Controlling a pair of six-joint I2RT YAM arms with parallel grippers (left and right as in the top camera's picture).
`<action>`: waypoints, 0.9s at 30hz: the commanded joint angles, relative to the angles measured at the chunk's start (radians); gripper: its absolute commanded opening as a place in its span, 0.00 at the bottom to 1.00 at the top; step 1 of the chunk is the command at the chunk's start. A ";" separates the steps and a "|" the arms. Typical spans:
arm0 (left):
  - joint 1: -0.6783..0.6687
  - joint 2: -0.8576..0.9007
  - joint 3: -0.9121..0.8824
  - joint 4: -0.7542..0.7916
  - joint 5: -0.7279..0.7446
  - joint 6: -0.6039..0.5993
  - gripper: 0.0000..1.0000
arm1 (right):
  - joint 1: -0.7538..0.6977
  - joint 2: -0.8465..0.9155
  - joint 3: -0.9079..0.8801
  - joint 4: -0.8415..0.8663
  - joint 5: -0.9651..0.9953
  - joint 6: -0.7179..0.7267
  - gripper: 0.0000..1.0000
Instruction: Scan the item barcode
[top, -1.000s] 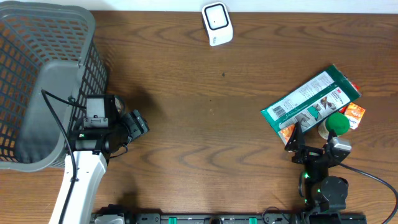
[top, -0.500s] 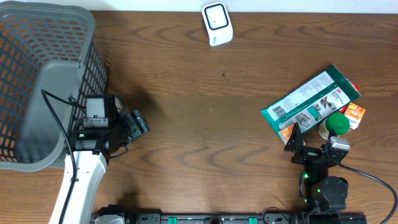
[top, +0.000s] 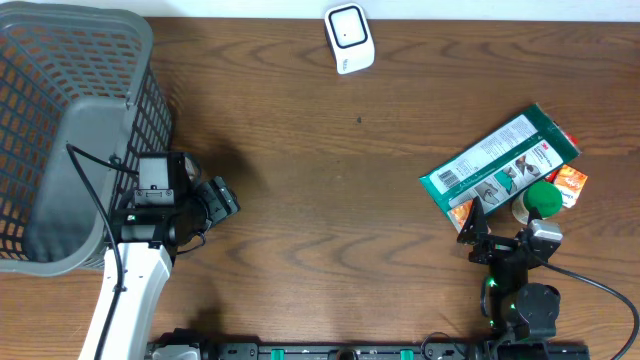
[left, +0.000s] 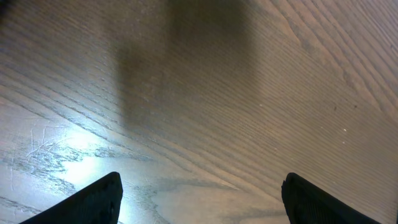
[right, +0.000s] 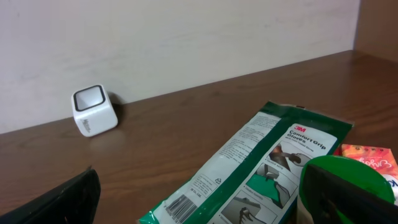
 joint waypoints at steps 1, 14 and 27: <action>0.005 0.002 0.016 -0.001 -0.011 0.014 0.83 | -0.018 -0.007 -0.002 -0.004 -0.004 -0.014 0.99; 0.005 -0.567 -0.006 -0.094 -0.191 0.021 0.83 | -0.018 -0.007 -0.002 -0.004 -0.004 -0.014 0.99; 0.006 -1.104 -0.085 -0.093 -0.291 0.024 0.99 | -0.018 -0.007 -0.002 -0.004 -0.004 -0.014 0.99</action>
